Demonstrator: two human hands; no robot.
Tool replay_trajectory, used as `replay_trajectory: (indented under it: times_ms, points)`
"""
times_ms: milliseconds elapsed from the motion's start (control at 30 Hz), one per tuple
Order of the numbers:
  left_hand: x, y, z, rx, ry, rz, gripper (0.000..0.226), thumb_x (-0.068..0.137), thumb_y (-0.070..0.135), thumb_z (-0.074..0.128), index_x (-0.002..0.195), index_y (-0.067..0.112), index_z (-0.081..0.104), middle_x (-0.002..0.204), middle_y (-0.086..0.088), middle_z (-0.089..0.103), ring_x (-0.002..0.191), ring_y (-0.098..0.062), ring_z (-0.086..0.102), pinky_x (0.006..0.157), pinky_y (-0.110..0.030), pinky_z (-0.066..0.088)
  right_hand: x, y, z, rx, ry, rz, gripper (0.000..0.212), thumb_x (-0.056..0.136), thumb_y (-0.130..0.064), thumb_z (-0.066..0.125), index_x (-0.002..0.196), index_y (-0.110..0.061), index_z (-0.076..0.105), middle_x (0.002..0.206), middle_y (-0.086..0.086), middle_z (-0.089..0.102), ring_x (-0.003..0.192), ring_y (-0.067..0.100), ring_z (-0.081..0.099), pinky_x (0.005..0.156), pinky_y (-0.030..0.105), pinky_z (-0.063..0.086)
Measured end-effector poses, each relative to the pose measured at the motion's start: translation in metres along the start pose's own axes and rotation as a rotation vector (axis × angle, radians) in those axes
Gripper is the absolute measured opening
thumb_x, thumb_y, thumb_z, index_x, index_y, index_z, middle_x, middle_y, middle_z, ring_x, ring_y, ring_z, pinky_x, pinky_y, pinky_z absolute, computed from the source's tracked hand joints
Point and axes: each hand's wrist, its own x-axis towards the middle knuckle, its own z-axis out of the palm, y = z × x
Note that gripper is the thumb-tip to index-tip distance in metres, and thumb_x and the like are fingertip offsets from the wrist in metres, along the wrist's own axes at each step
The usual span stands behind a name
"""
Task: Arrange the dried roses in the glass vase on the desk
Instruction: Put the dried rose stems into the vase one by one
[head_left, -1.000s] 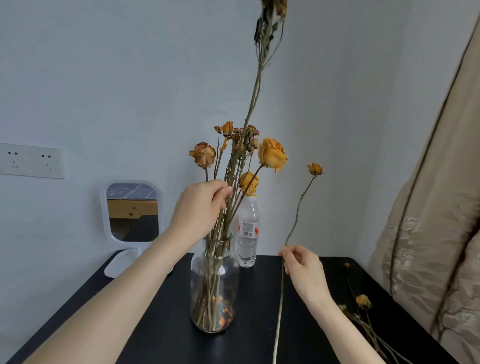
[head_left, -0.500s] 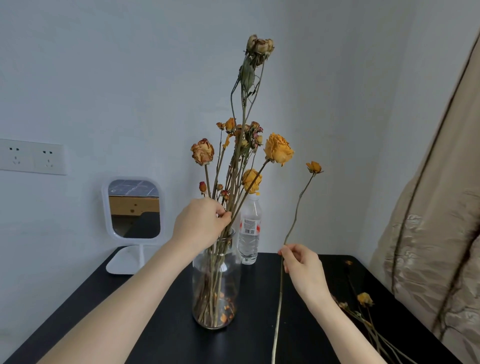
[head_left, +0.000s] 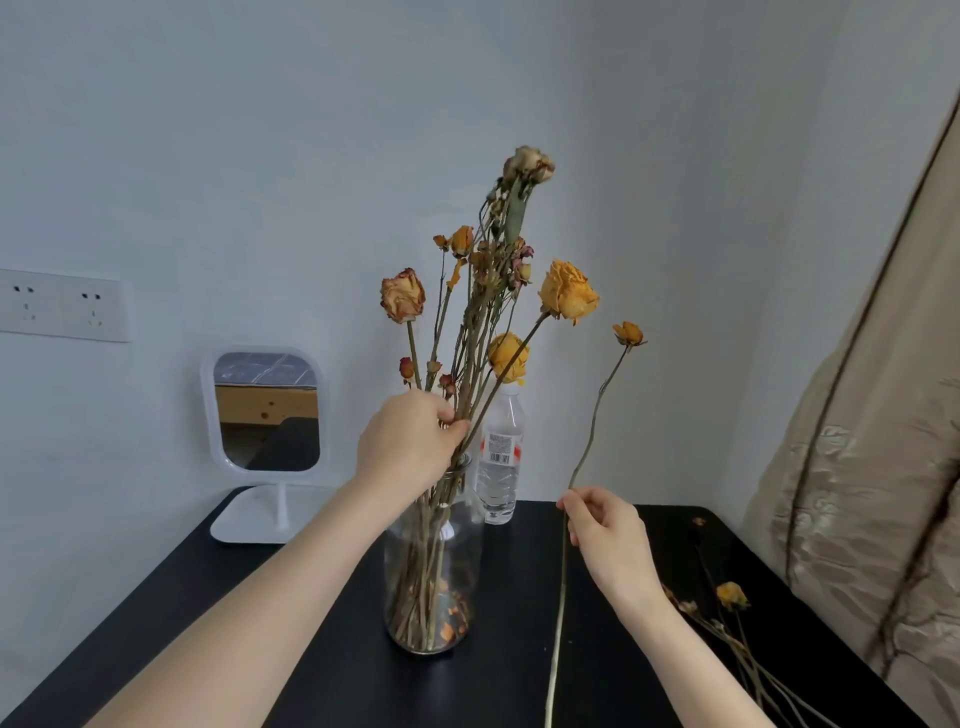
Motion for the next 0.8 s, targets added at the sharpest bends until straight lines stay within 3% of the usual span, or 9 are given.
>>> replay_trajectory:
  times_ms: [167,367,500,600,667,733,800]
  points:
    - [0.003,0.01,-0.001,-0.114,0.154,0.051,0.027,0.087,0.033,0.059,0.101,0.012,0.068,0.062,-0.001,0.061,0.06,-0.019,0.062,0.075,-0.035,0.054,0.001,0.0,0.002,-0.006,-0.005,-0.002,0.017,0.094,-0.022,0.051,0.079,-0.023,0.06,0.058,-0.005,0.054,0.053,0.006,0.05,0.054,0.014,0.042]
    - [0.0,0.008,0.001,-0.115,0.166,0.034,0.029,0.086,0.034,0.059,0.103,0.013,0.07,0.09,-0.009,0.073,0.071,-0.023,0.067,0.08,-0.039,0.055,0.001,0.002,0.003,-0.005,-0.01,0.01,0.016,0.094,-0.021,0.051,0.081,-0.021,0.061,0.058,-0.005,0.054,0.053,0.006,0.05,0.054,0.014,0.041]
    - [-0.013,0.005,0.003,-0.128,0.199,0.088,0.031,0.085,0.039,0.058,0.108,0.019,0.065,0.06,0.007,0.065,0.059,-0.011,0.063,0.074,-0.027,0.052,0.0,0.001,0.003,-0.007,-0.001,0.003,0.015,0.094,-0.021,0.051,0.086,-0.016,0.063,0.058,-0.006,0.054,0.054,0.006,0.051,0.055,0.013,0.041]
    - [-0.038,-0.008,0.013,-0.158,0.319,0.129,0.025,0.08,0.048,0.053,0.085,0.024,0.054,0.052,0.01,0.052,0.05,-0.007,0.054,0.053,-0.026,0.048,0.0,-0.001,0.0,0.009,0.01,-0.014,0.014,0.094,-0.021,0.051,0.088,-0.018,0.063,0.058,-0.007,0.054,0.052,0.004,0.05,0.051,0.01,0.039]
    - [-0.052,-0.022,0.023,-0.176,0.377,0.086,0.033,0.075,0.051,0.055,0.082,0.021,0.043,0.064,0.01,0.045,0.059,-0.009,0.049,0.052,-0.021,0.041,0.001,-0.006,-0.002,0.039,0.013,-0.021,0.016,0.094,-0.02,0.05,0.089,-0.016,0.064,0.057,-0.006,0.053,0.053,0.004,0.049,0.052,0.012,0.04]
    - [-0.058,-0.035,0.034,-0.192,0.362,-0.007,0.049,0.07,0.052,0.063,0.097,0.018,0.042,0.087,0.005,0.045,0.082,-0.014,0.049,0.069,-0.02,0.041,0.005,-0.015,-0.004,0.085,0.014,-0.03,0.018,0.095,-0.018,0.049,0.09,-0.013,0.065,0.058,-0.004,0.052,0.055,0.009,0.048,0.057,0.02,0.042]
    - [-0.057,-0.045,0.044,-0.195,0.267,-0.107,0.076,0.064,0.053,0.071,0.121,0.015,0.037,0.116,-0.002,0.043,0.11,-0.018,0.043,0.089,-0.027,0.04,0.012,-0.028,-0.007,0.126,0.019,-0.059,0.019,0.096,-0.017,0.046,0.089,-0.014,0.064,0.061,-0.002,0.052,0.057,0.01,0.048,0.058,0.022,0.042]
